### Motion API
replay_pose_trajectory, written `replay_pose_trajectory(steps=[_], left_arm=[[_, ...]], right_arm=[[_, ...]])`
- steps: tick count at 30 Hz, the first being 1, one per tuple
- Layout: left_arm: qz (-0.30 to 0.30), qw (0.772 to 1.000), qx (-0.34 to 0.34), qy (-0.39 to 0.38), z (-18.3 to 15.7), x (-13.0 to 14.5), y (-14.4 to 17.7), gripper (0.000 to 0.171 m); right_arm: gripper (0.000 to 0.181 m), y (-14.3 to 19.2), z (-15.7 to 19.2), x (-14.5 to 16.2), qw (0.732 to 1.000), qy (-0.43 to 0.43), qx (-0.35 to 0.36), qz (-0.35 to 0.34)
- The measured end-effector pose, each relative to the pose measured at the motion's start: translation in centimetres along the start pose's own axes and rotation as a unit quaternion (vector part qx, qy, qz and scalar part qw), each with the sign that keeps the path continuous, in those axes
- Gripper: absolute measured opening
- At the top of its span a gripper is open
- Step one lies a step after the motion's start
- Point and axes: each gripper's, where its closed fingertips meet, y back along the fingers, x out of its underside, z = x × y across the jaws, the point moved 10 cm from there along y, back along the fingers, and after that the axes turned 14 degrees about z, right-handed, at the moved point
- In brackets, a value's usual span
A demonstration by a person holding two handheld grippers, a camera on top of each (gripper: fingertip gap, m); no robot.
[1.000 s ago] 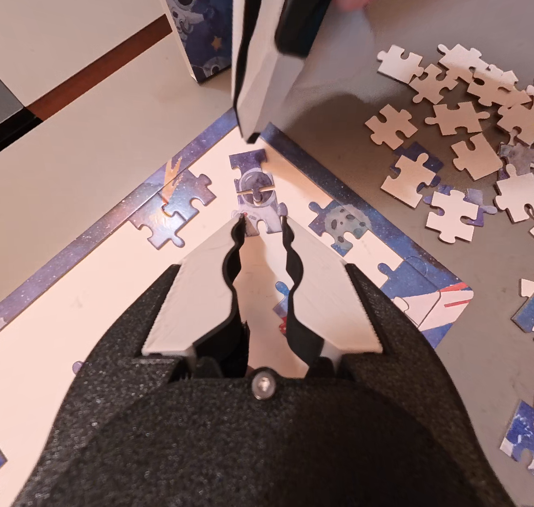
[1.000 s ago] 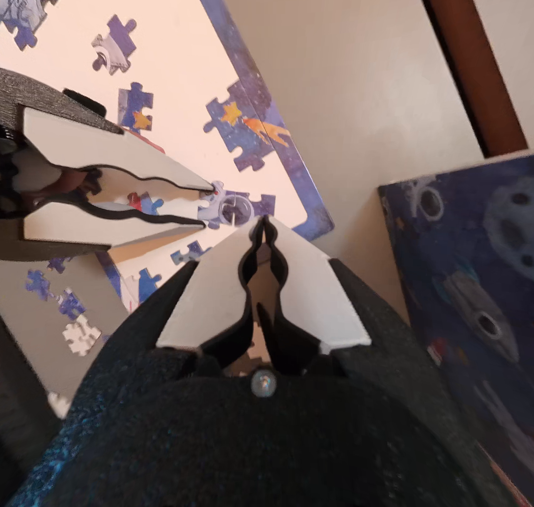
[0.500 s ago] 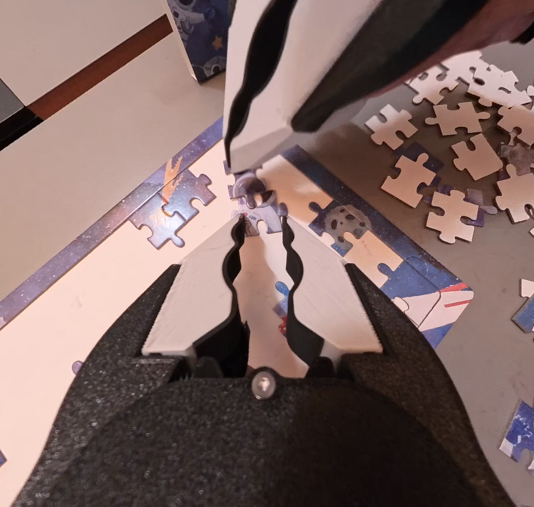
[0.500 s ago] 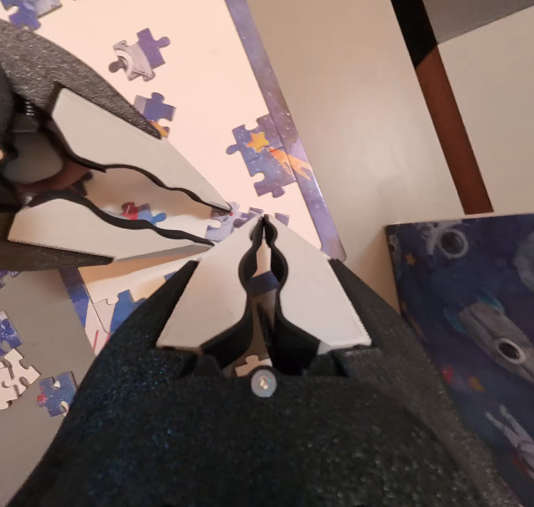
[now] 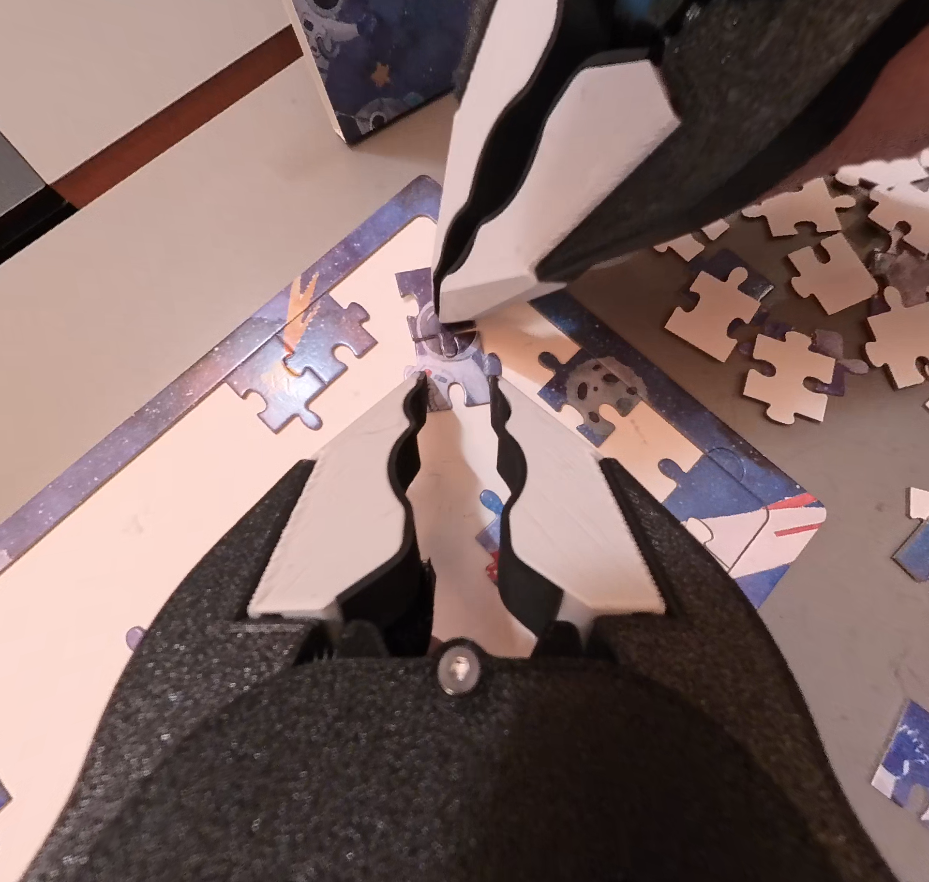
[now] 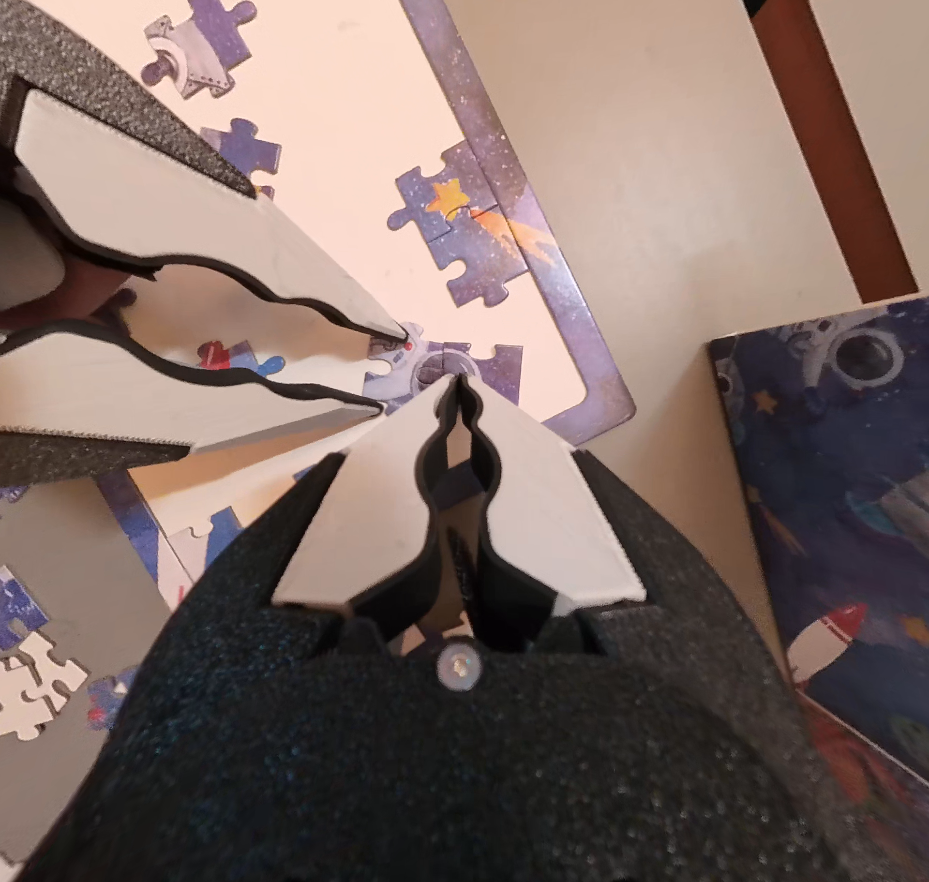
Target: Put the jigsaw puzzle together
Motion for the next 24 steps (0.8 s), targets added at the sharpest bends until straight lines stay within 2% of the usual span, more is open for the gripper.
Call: replay_pose_trajectory(steps=[3, 8, 15, 18, 22, 24], left_arm=[[0.000, 1.000, -0.003, -0.001, 0.0, 0.0, 0.0, 0.025], [0.000, 1.000, -0.002, -0.001, 0.0, 0.0, 0.0, 0.025], [0.000, 1.000, -0.001, 0.000, 0.0, 0.0, 0.0, 0.025], [-0.001, 1.000, 0.000, 0.001, 0.0, 0.0, 0.0, 0.025], [-0.001, 1.000, 0.001, 0.002, 0.0, 0.0, 0.0, 0.025], [-0.001, 1.000, 0.001, 0.003, 0.0, 0.0, 0.0, 0.025]], right_arm=[[0.000, 0.1, 0.0, 0.1, 1.000, -0.011, -0.003, 0.003], [0.000, 0.5, -0.2, -0.3, 0.999, -0.033, -0.019, -0.036], [0.000, -0.1, -0.3, -0.1, 0.999, -0.036, -0.019, -0.011], [0.000, 0.7, -0.6, -0.1, 0.997, -0.053, -0.032, -0.046], [0.000, -0.2, 0.1, 0.5, 0.999, -0.028, -0.031, -0.013], [0.000, -0.2, 0.2, 0.5, 0.999, -0.026, -0.021, -0.022]])
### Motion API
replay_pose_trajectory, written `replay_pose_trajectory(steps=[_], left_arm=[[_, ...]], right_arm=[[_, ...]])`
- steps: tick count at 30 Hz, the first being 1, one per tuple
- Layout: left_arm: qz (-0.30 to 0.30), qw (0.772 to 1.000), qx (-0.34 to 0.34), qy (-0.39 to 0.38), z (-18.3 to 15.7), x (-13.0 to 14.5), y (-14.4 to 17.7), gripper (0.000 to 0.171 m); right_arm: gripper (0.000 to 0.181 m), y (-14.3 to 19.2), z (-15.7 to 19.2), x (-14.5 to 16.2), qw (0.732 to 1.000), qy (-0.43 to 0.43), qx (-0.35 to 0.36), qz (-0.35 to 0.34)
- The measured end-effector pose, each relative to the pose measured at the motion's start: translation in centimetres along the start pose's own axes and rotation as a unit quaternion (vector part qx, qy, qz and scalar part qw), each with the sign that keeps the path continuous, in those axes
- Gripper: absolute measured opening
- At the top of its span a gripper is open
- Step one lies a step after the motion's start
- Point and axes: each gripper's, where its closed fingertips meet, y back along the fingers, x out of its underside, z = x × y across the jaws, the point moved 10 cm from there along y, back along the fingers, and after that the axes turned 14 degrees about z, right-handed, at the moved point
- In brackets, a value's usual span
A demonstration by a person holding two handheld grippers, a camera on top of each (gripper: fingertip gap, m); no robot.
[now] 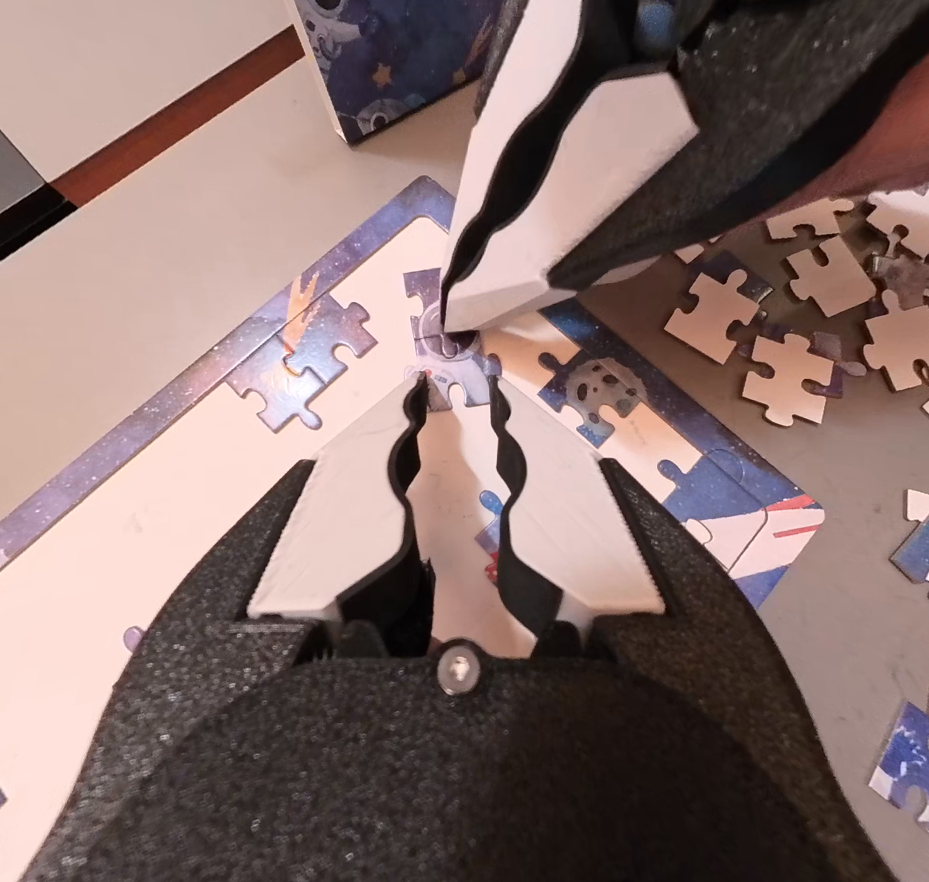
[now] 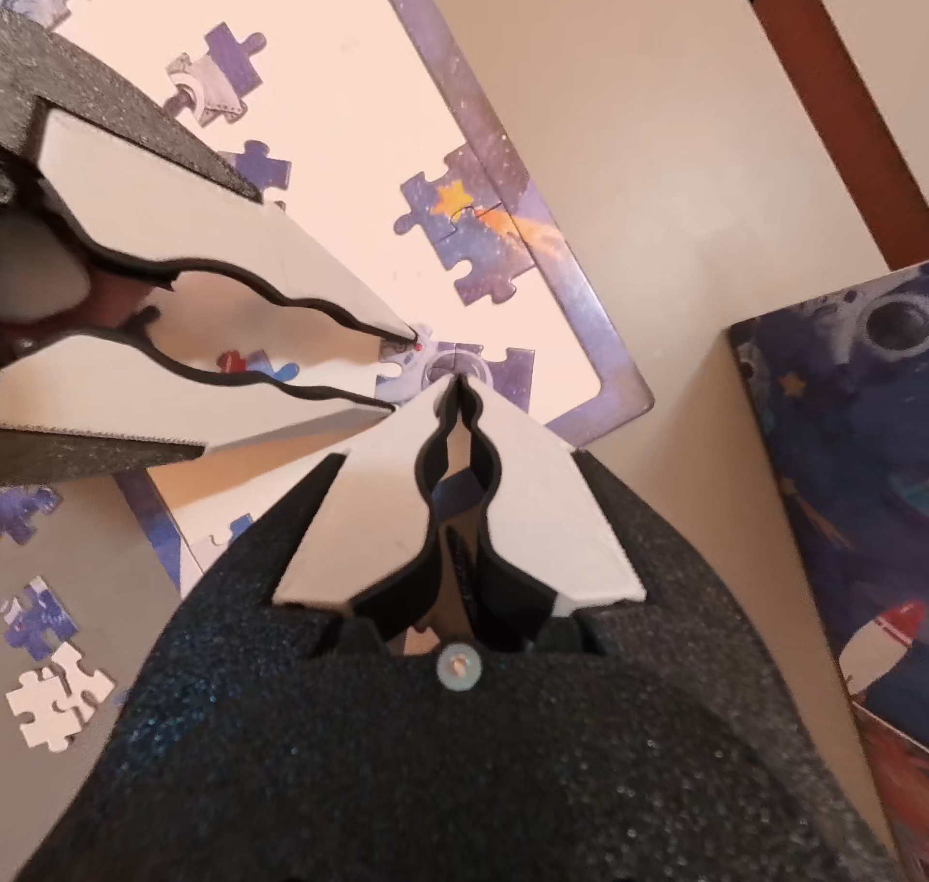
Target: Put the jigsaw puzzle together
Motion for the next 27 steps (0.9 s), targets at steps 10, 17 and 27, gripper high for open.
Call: replay_pose_trajectory(steps=[10, 17, 27], left_arm=[[-0.035, 0.998, 0.022, 0.056, 3.3, 1.7, 4.3, 0.012], [-0.007, 0.997, 0.052, 0.053, 3.7, 2.9, 4.1, 0.009], [0.009, 0.999, 0.025, 0.043, 2.6, 2.0, 2.0, 0.005]], right_arm=[[0.000, 1.5, -2.7, 1.1, 0.997, -0.059, 0.010, -0.047], [0.000, 0.3, -2.0, 1.0, 0.996, -0.059, 0.022, -0.062], [0.000, -0.2, -0.7, 0.2, 0.998, -0.032, -0.004, -0.050]])
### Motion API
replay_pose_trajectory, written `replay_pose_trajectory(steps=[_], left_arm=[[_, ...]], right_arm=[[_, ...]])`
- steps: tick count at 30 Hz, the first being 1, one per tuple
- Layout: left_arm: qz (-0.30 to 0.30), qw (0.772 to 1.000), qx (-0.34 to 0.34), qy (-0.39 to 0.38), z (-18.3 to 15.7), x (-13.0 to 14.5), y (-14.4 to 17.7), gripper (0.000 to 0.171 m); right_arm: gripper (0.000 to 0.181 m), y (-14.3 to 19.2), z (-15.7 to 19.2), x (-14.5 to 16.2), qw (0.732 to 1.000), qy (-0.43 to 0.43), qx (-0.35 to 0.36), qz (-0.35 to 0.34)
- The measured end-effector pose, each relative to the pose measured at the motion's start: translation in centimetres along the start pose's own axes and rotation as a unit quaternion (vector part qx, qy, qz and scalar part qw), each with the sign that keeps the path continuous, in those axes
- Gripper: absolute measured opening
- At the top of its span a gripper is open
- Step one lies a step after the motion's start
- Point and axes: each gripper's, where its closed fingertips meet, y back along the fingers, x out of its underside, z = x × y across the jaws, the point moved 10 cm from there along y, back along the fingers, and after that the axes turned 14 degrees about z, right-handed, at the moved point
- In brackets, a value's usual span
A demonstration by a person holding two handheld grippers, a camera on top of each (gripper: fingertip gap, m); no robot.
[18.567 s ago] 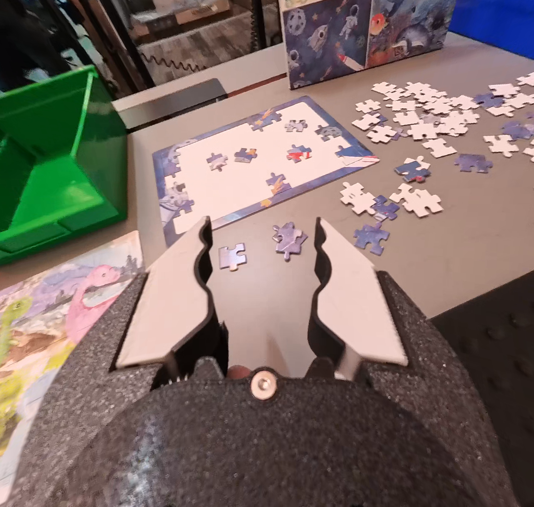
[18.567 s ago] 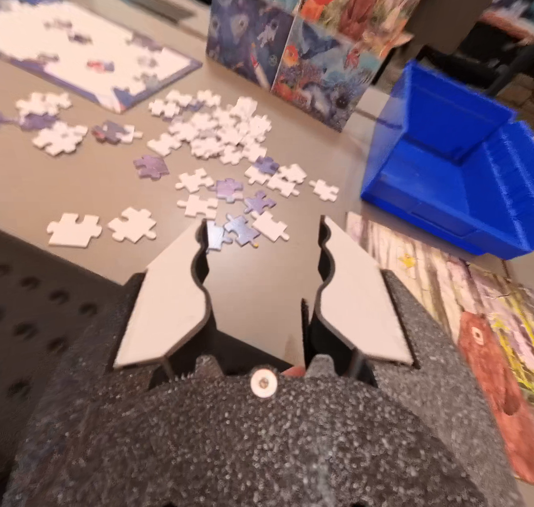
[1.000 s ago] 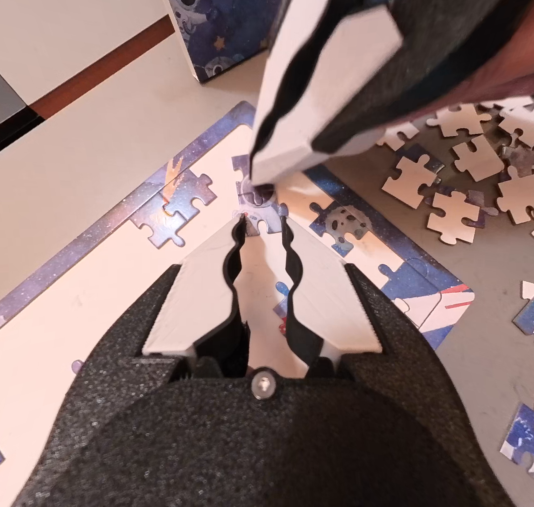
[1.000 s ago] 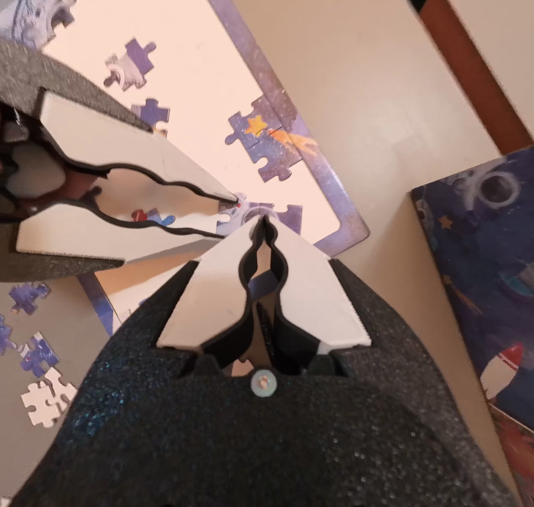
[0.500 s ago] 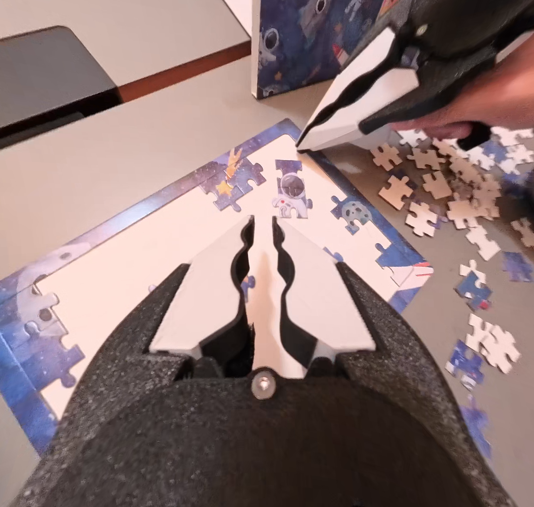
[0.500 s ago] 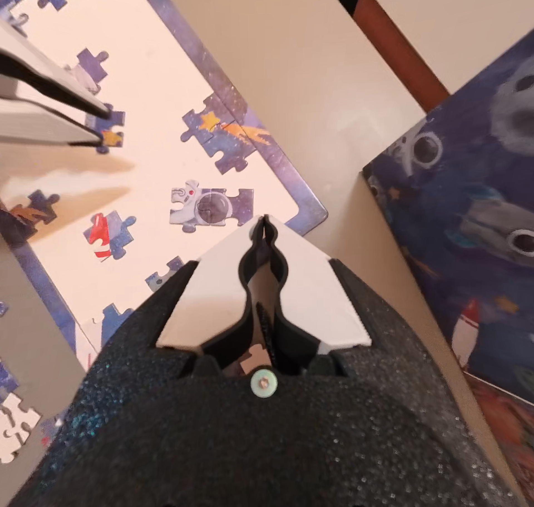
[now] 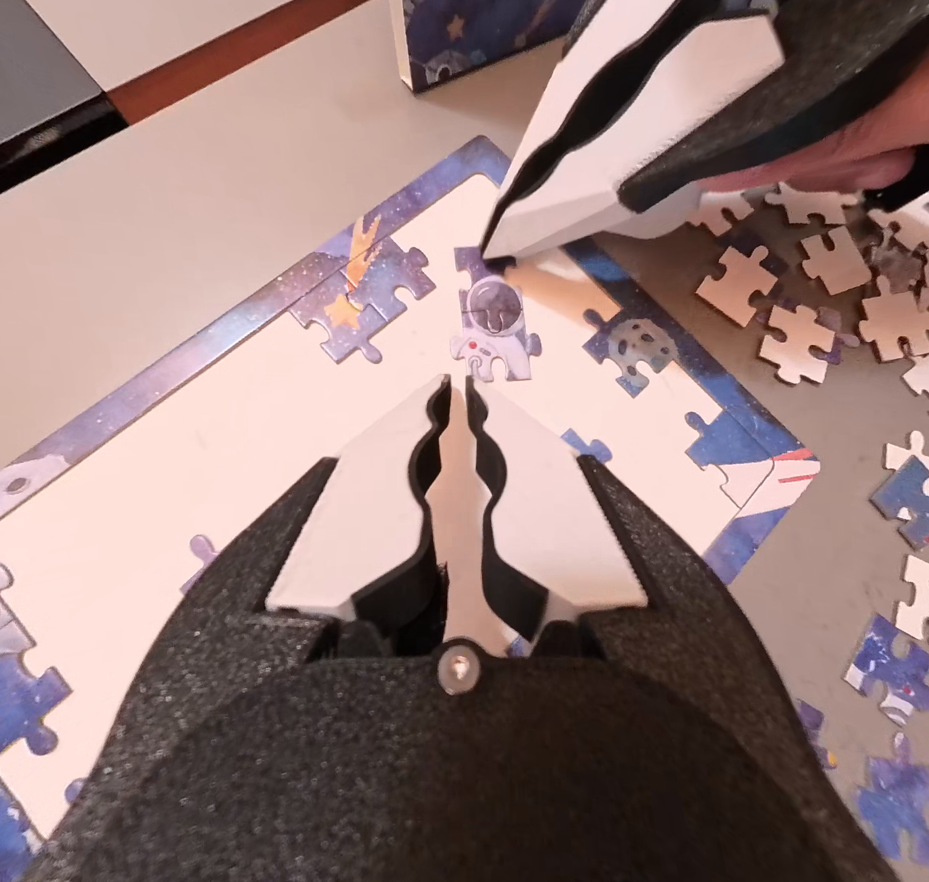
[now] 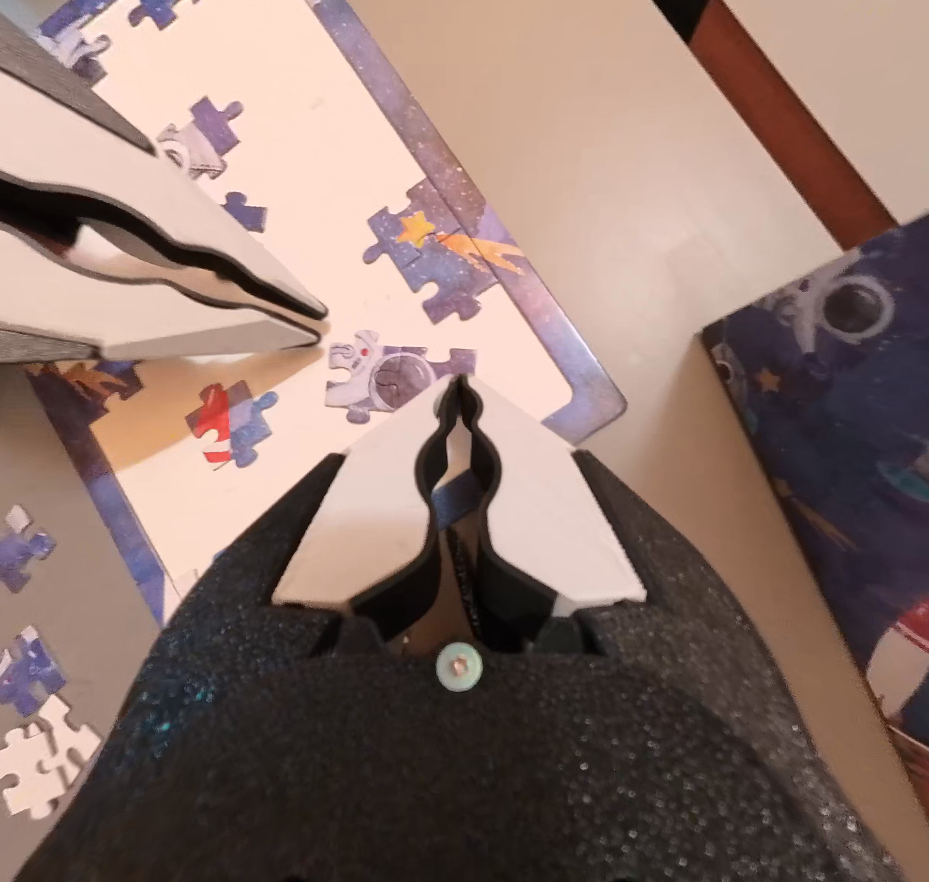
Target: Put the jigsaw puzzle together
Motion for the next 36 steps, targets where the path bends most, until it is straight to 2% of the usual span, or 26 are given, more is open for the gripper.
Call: replay_pose_trajectory(steps=[5, 7, 10, 14, 20, 29, 33, 36], left_arm=[[-0.005, 1.000, -0.014, 0.007, 0.2, -0.1, 0.0, 0.005], [-0.002, 1.000, -0.011, 0.011, 0.2, -0.2, -0.2, 0.005], [0.005, 1.000, -0.006, 0.000, -0.3, -0.3, -0.6, 0.004], [0.014, 0.999, 0.039, -0.025, -1.4, 0.1, -0.5, 0.004], [0.017, 0.998, 0.057, -0.024, -1.5, 0.5, -0.2, 0.005], [0.013, 0.998, 0.061, -0.024, -1.1, 0.7, 0.5, 0.006], [0.016, 0.999, 0.027, -0.015, 0.0, 1.0, 1.0, 0.006], [0.013, 0.999, 0.031, -0.013, 0.1, 1.0, 0.9, 0.006]], right_arm=[[0.000, 0.6, 0.1, 0.2, 1.000, 0.004, 0.015, -0.001], [0.000, 0.9, -0.4, 0.6, 0.999, -0.005, 0.044, 0.000], [0.000, 0.4, -0.4, 0.7, 0.999, -0.011, 0.041, 0.001], [0.000, -0.1, 0.1, 0.3, 0.998, 0.004, 0.058, -0.002], [0.000, -0.4, 1.1, -0.2, 0.999, 0.026, 0.031, -0.008], [0.000, -0.7, 1.8, -1.0, 0.998, 0.055, 0.039, -0.007], [0.000, 0.3, 1.8, 0.0, 0.998, 0.050, 0.036, -0.014], [0.000, 0.8, 2.5, 1.3, 0.998, 0.053, 0.005, -0.023]])
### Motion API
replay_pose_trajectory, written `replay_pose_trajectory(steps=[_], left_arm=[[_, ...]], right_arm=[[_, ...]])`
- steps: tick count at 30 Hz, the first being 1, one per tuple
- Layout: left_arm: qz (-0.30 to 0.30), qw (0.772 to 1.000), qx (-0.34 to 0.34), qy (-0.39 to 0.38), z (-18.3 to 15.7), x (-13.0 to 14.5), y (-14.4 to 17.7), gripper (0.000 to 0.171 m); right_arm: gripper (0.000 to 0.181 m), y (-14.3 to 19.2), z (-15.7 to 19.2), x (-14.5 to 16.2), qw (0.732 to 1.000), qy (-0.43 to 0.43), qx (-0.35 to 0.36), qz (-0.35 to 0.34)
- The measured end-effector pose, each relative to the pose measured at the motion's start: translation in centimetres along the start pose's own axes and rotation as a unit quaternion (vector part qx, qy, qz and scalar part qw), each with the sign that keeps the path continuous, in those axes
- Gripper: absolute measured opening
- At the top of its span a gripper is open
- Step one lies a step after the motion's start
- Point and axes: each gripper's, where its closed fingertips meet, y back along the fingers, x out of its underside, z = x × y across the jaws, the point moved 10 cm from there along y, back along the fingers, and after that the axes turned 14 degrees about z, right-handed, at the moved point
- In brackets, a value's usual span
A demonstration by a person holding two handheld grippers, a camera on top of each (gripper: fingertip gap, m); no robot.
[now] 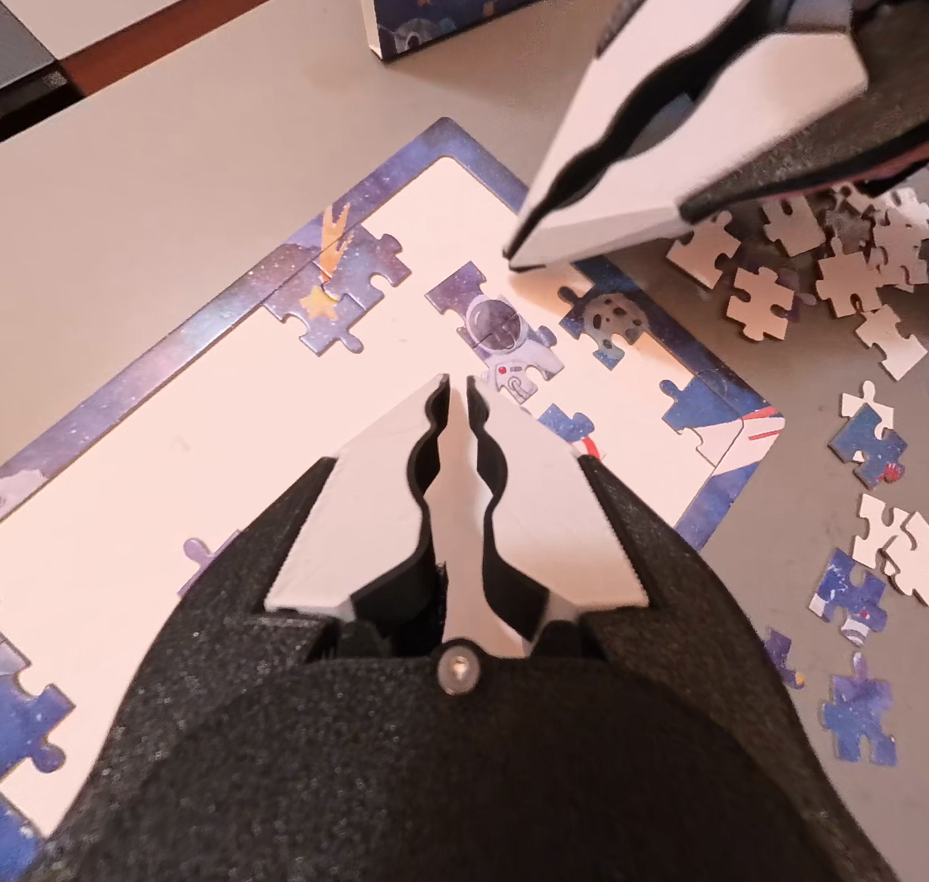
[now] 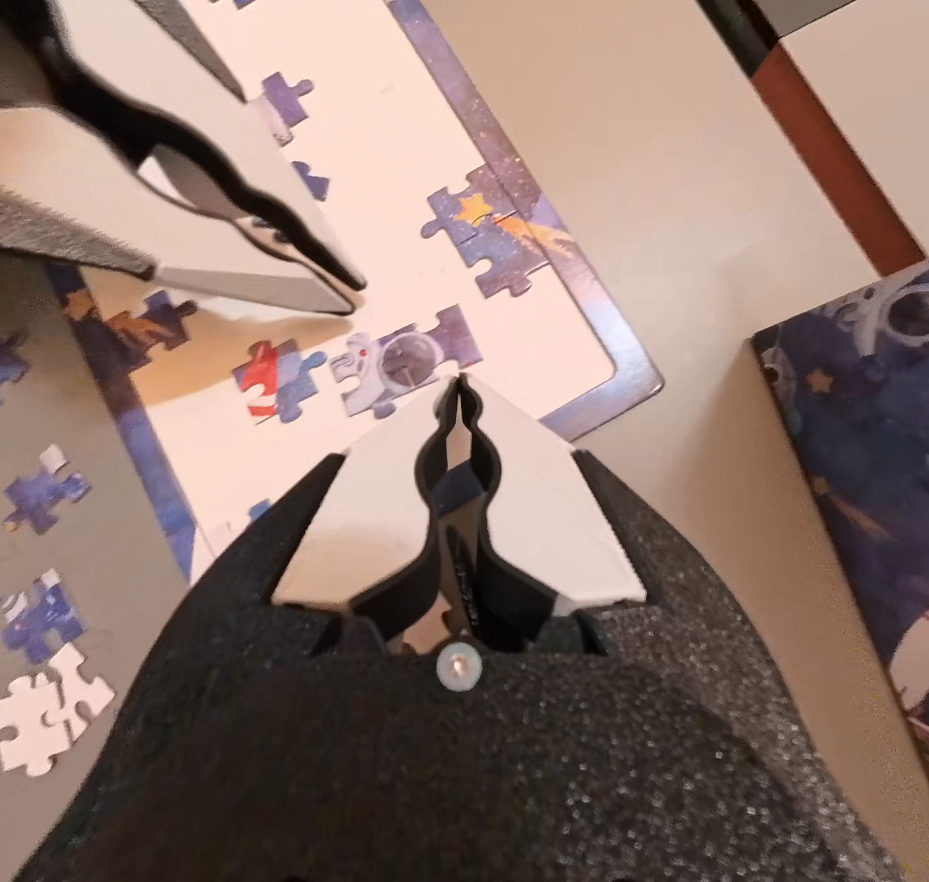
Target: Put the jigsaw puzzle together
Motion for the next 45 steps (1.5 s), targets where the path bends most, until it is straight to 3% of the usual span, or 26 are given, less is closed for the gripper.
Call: replay_pose_trajectory(steps=[11, 27, 35, 40, 45], left_arm=[[0.002, 1.000, 0.008, -0.006, -0.8, -0.4, -1.0, 0.005], [0.002, 1.000, 0.004, 0.001, -0.1, 0.0, -0.3, 0.007], [-0.001, 0.999, 0.036, 0.000, 0.5, 0.6, 0.1, 0.007], [0.006, 0.999, 0.037, -0.013, 0.0, 0.6, -0.2, 0.008], [0.008, 0.999, 0.035, -0.013, -0.1, 0.5, -0.5, 0.007]], right_arm=[[0.000, -1.2, 1.2, -0.1, 1.000, 0.001, 0.009, 0.003], [0.006, -0.2, 1.9, 1.0, 1.000, 0.008, 0.007, -0.011], [0.012, 0.3, 2.5, 1.1, 0.992, 0.116, -0.038, -0.030], [0.019, -0.4, 2.1, 0.9, 0.981, 0.189, -0.031, 0.029], [0.019, -0.5, 2.0, 0.5, 0.978, 0.206, -0.022, 0.036]])
